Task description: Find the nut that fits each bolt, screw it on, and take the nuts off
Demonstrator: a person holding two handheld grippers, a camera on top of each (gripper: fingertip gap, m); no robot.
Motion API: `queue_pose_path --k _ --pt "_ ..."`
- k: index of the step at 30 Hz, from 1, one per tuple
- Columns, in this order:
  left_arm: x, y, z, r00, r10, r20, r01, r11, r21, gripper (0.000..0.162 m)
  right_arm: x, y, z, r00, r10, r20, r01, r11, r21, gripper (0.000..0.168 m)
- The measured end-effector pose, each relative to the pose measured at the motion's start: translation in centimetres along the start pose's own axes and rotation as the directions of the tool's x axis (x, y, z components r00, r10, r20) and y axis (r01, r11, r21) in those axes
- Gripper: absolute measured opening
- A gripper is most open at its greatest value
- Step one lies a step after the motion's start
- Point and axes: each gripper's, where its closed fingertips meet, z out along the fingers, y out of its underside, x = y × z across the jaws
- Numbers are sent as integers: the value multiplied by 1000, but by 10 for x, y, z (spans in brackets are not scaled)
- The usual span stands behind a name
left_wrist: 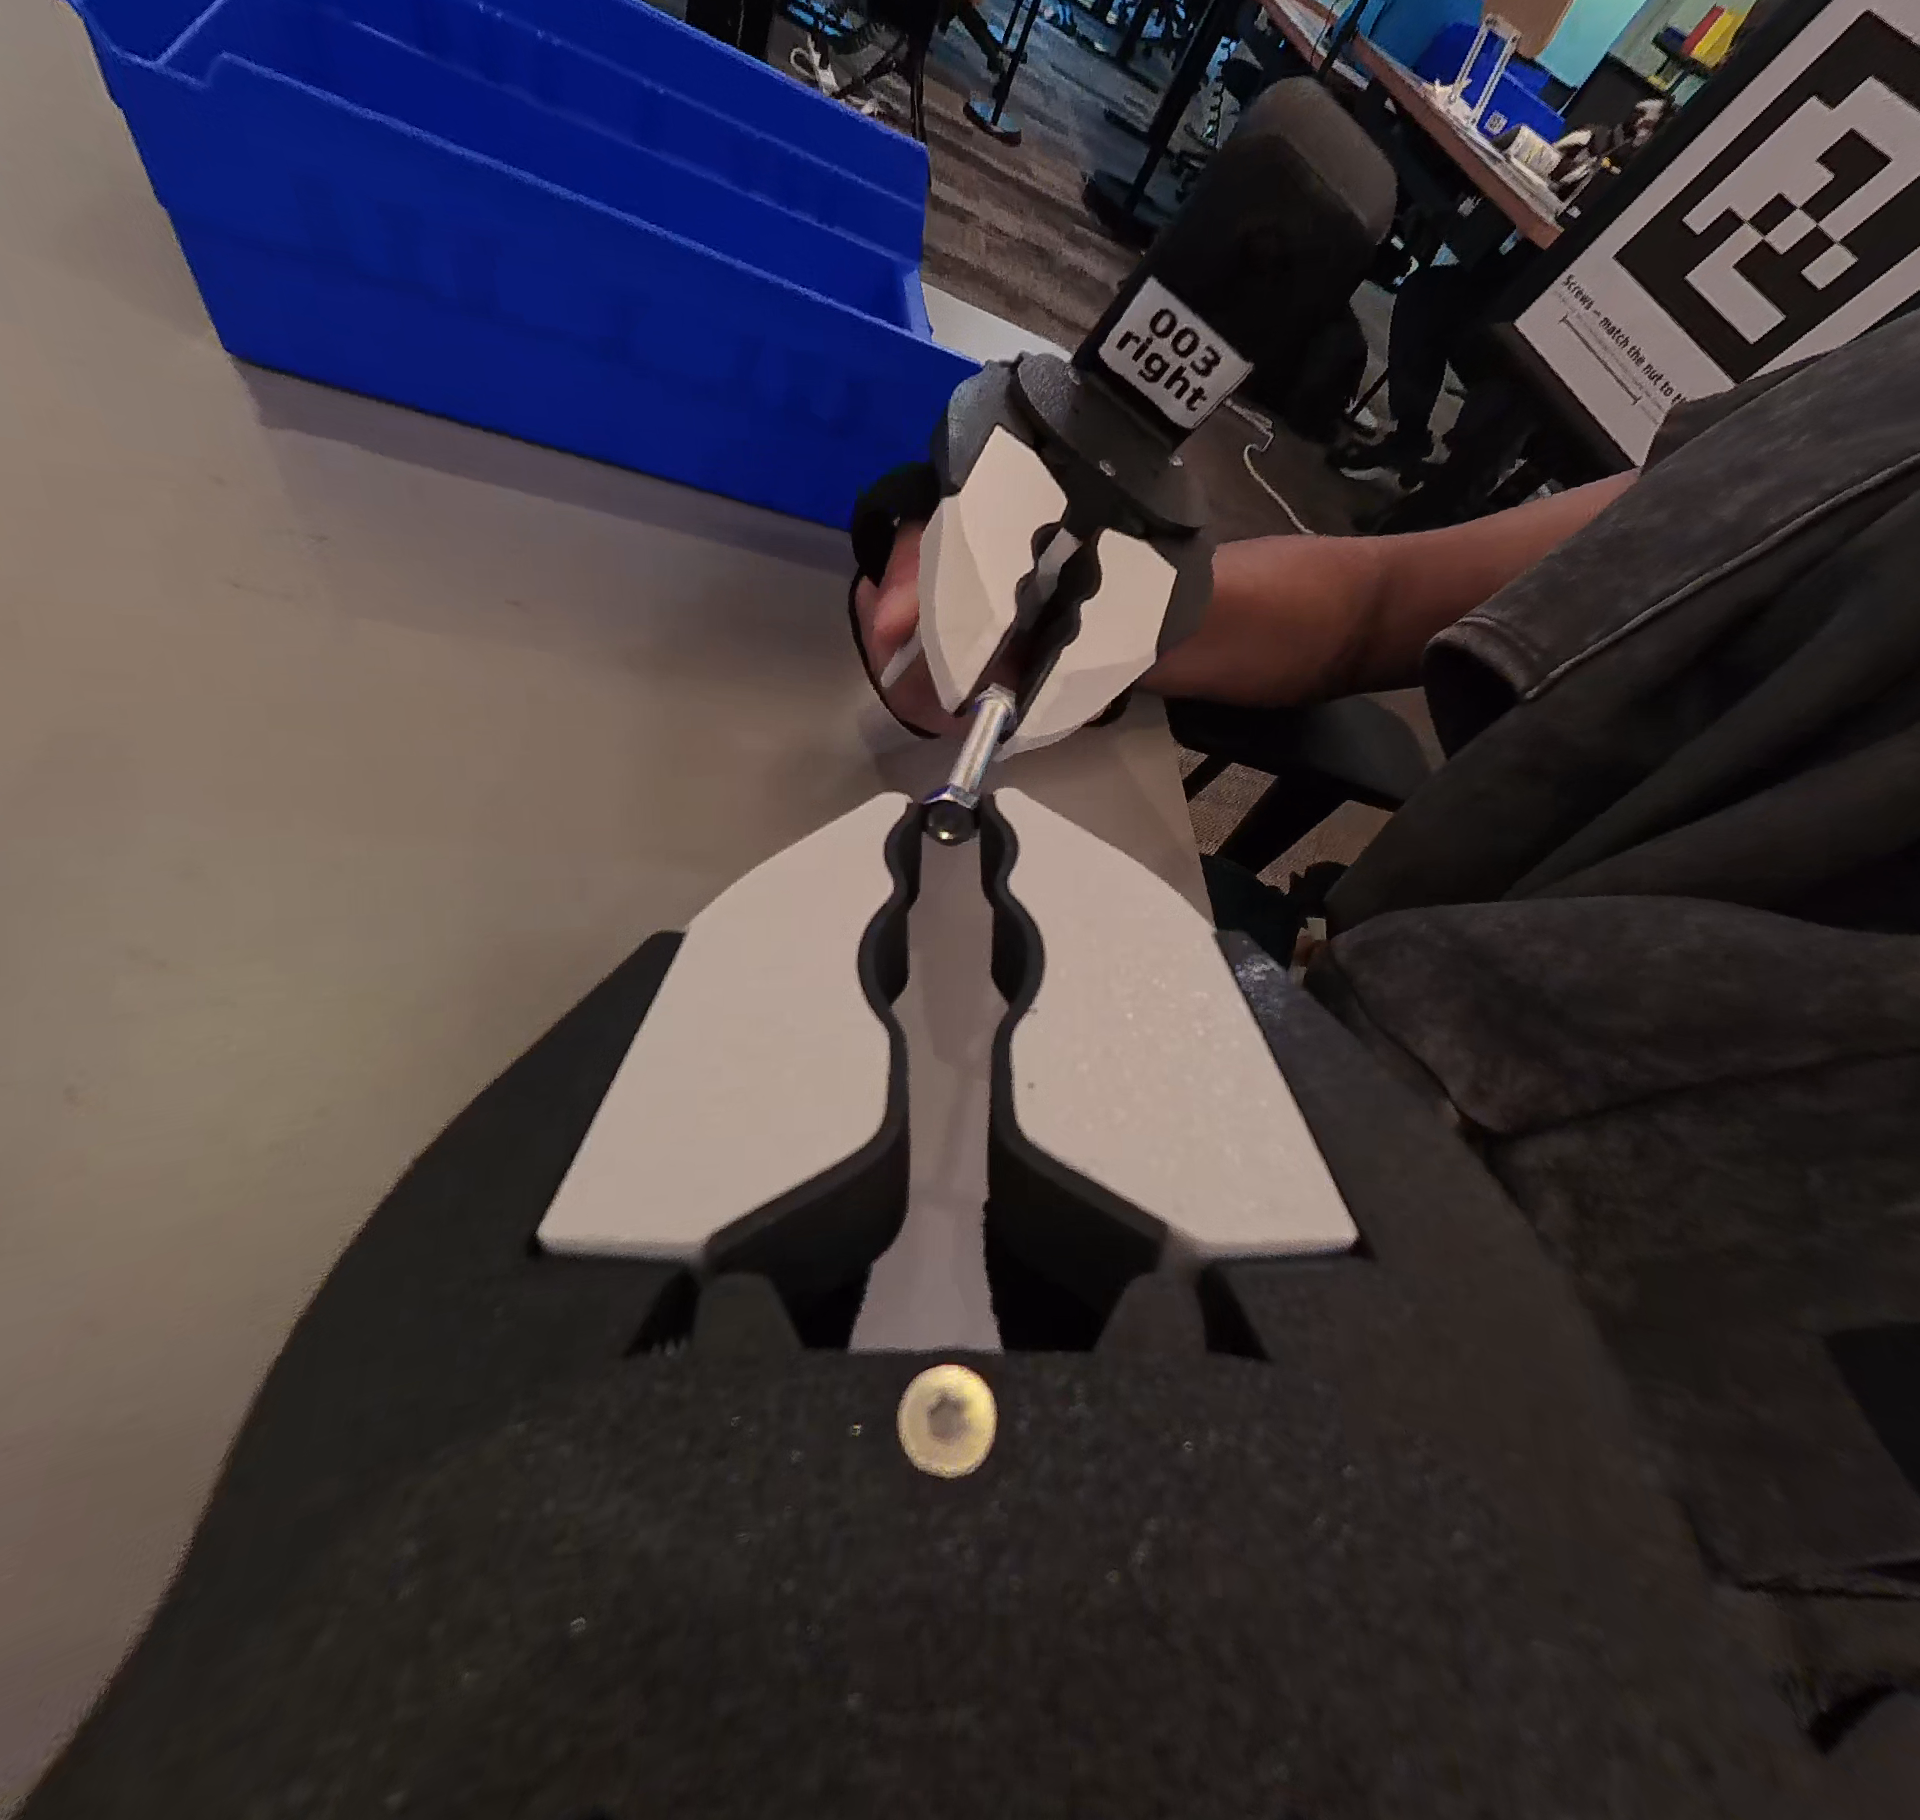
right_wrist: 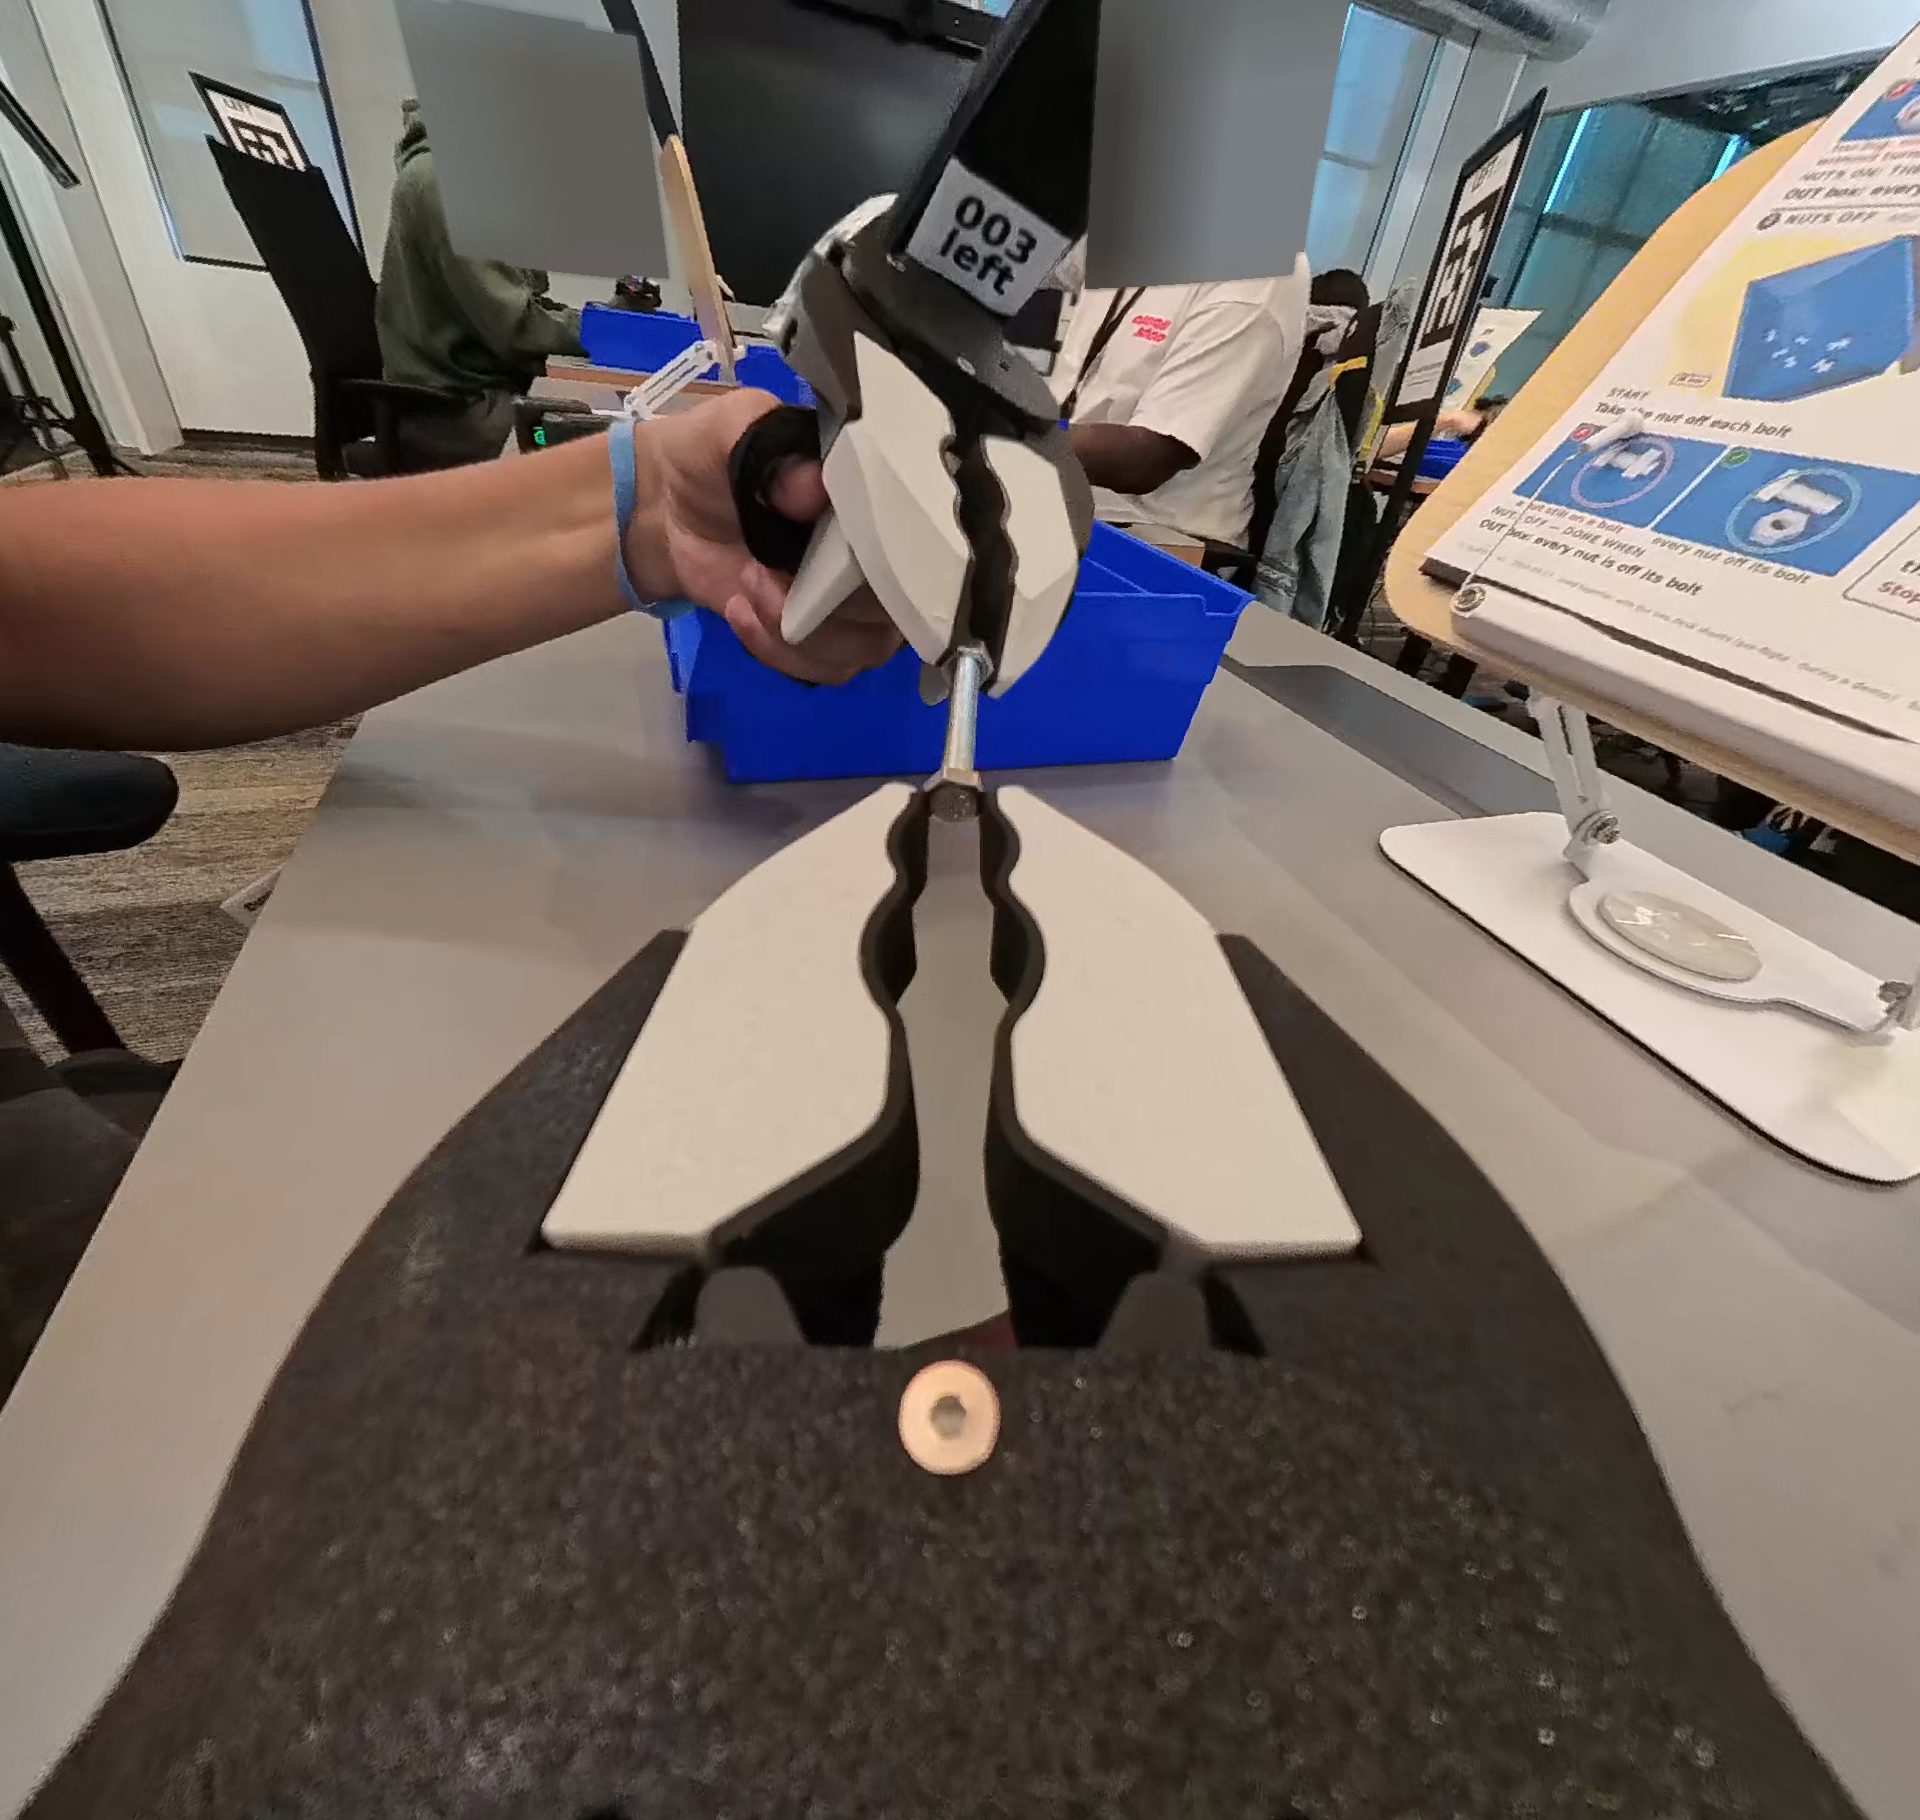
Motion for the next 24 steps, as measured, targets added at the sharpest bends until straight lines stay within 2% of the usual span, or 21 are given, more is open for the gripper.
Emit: queue_pose_path --k 3,7,12,15,19,24 --pt "3 -1 -1 999 -15 -29 16 1000 27 10 -2 -2 0 1000 22 18 -22 1000 12 10" --pt "9 -1 0 999 25 -35 -24 999 31 10 -3 -9 -3 983 153 102 -159 986 59 10" --pt "19 -11 0 993 120 -14 -118 990 76 10 -2 -20 -7 917 332 220 -361 926 107 10" --pt "21 -16 1 976 217 31 -219 970 102 10 -1 -25 -9 844 446 298 -495 861 114 10" --pt "19 -21 1 902 390 183 -410 908 87 10 2 -25 -9 755 547 361 -612 786 89 10" --pt "17 -23 2 776 552 306 -573 819 -25 10 6 -27 -10 713 585 386 -661 745 90 10"
